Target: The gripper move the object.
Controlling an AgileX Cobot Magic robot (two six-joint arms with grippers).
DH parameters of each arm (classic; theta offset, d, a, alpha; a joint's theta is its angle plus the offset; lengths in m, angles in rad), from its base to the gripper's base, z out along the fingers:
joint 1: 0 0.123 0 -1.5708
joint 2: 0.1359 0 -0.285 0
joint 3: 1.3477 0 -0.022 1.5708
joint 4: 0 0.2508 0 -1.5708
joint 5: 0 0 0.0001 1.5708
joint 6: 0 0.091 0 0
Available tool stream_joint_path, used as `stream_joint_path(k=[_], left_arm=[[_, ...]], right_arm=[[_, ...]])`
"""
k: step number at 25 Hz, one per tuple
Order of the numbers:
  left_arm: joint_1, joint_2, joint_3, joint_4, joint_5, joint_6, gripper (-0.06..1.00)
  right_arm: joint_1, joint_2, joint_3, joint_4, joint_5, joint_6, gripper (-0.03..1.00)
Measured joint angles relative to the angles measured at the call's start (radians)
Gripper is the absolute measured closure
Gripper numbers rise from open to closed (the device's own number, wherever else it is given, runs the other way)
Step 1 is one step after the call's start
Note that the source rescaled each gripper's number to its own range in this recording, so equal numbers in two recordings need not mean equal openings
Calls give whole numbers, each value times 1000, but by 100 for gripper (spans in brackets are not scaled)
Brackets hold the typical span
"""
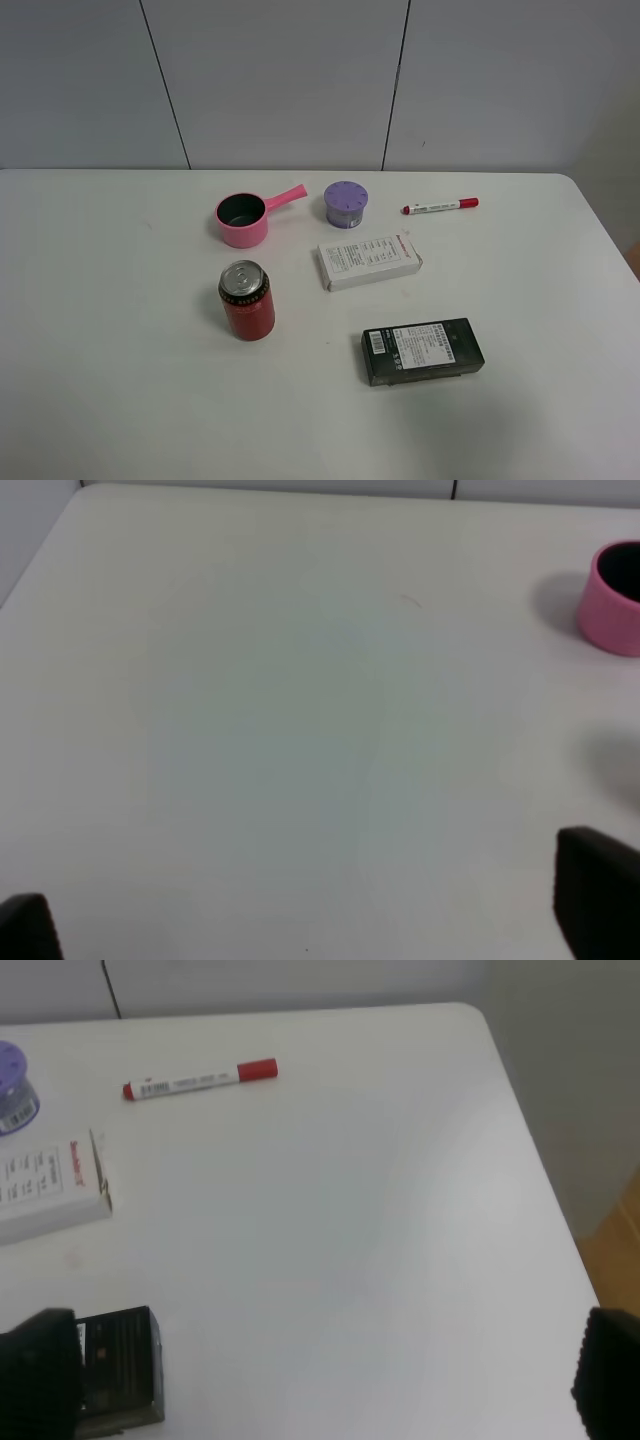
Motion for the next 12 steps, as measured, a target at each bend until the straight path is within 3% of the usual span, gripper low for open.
stream_joint_path(k=[12], left_arm=[[0, 0, 0, 0, 0, 0, -6]], right_arm=[[0, -47, 45, 45, 31, 0, -2]])
